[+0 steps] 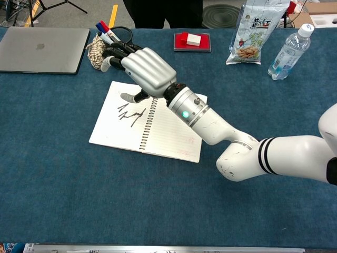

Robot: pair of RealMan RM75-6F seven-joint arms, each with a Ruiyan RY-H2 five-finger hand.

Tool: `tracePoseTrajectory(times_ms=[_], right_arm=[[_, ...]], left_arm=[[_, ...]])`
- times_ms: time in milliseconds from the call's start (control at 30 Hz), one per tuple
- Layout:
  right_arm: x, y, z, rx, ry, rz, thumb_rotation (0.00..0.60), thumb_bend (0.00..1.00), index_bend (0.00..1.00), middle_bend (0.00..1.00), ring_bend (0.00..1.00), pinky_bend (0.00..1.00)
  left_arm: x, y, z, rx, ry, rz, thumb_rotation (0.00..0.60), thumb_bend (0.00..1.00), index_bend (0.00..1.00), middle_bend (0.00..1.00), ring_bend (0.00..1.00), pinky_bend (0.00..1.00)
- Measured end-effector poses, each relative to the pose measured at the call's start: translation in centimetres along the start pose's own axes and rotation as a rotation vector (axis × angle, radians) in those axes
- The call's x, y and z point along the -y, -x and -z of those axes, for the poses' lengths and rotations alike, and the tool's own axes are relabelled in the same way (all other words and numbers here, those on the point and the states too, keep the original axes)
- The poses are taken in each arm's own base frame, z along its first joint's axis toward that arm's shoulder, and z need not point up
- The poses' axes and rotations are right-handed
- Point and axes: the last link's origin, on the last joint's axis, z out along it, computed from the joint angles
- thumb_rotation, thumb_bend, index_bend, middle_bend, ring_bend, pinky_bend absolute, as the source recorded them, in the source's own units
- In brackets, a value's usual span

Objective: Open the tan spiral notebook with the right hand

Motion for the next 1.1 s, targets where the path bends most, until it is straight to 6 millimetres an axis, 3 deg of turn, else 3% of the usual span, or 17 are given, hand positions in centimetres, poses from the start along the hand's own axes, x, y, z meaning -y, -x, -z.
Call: tracePoseTrajectory(times_ms=[367,633,1100], right_arm=[[-2.8,-1.6,2.3,-0.097,-0.006,0.051,0.600,0.19,0.32,0.23,0.09,0.21],[-3.5,-2.3,3.1,-0.114,-0.010,0.069,0.600,0.19,0.32,0.23,0.09,0.21],[-6.2,-5.6,6.7,-0.134,-0.018,0.179,0.600,0.19,0.32,0.24,0.10,0.21]], left_arm=[[-1.2,0.2,-0.9,0.006,0.033,-0.011,0.600,0.13,0.40,0.34,0.35,0.55],[-1.4,0.1,-1.1,0.003,0.038,-0.013,0.600,0.13,0.40,0.34,0.35,0.55],[-1.8,0.2,-1.4,0.012,0.051,-0.022,0.600,0.13,0.40,0.34,0.35,0.55]])
